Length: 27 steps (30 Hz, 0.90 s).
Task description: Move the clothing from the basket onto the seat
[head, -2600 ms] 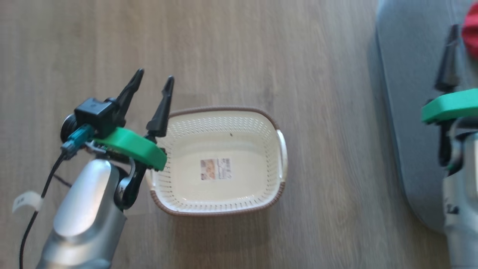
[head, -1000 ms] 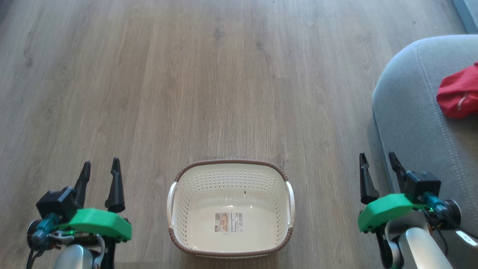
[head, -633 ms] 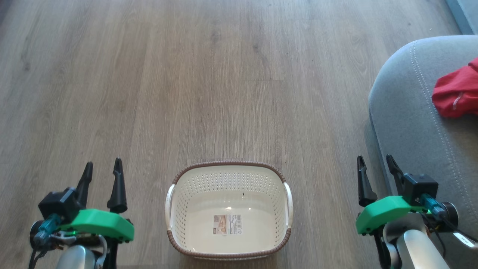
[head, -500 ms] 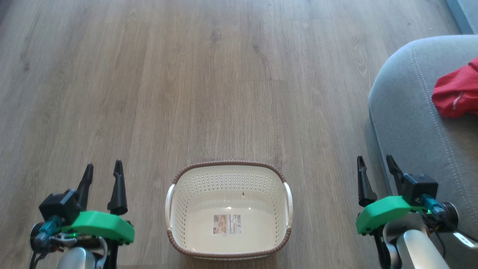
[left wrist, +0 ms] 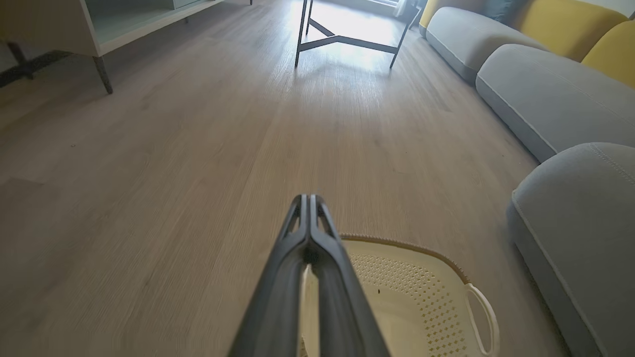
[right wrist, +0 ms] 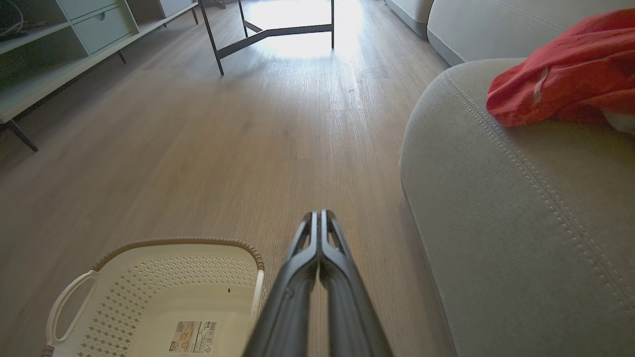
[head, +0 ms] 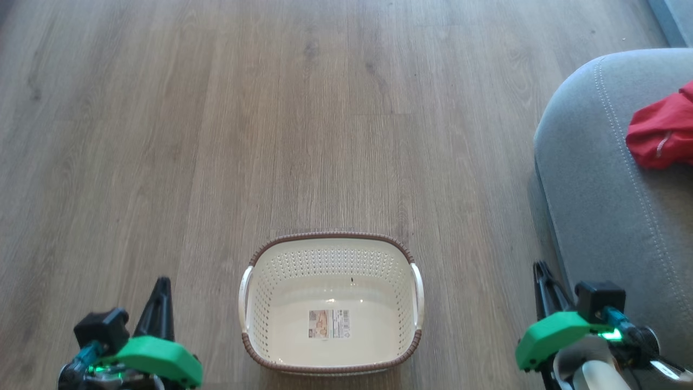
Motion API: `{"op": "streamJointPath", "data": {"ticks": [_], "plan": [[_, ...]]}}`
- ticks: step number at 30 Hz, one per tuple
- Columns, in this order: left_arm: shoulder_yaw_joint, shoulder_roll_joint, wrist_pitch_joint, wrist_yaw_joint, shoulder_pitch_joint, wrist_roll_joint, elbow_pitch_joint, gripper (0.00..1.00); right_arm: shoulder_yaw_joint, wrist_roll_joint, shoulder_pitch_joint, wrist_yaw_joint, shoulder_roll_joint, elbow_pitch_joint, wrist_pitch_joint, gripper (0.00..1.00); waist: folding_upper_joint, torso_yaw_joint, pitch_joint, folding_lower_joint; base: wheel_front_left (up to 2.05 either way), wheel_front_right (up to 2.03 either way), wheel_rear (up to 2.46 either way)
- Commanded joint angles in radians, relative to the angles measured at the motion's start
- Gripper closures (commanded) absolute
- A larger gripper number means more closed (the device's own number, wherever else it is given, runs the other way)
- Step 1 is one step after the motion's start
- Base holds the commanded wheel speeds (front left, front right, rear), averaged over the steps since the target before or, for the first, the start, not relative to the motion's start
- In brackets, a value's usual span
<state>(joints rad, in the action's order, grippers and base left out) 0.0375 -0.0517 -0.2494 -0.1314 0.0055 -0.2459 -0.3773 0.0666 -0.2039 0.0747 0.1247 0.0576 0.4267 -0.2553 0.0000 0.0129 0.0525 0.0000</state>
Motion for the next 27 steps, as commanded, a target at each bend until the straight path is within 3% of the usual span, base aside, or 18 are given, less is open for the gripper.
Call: {"op": "streamJointPath", "data": {"ticks": [1, 27], "plan": [[0.005, -0.004, 0.006, 0.0, -0.034, -0.033, 0.03, 1.0, -0.007, -0.035, 0.027, 0.0, 0.0, -0.032, 0.009, 1.0, 0.0, 0.0, -0.001, 0.0, 0.0, 0.0, 0.0], [0.018, -0.003, 0.078, 0.0, -0.049, -0.308, 0.053, 1.0, -0.042, -0.318, 0.028, 0.001, -0.001, -0.063, 0.083, 1.0, 0.0, -0.003, -0.011, 0.0, 0.0, 0.0, 0.0]]}}
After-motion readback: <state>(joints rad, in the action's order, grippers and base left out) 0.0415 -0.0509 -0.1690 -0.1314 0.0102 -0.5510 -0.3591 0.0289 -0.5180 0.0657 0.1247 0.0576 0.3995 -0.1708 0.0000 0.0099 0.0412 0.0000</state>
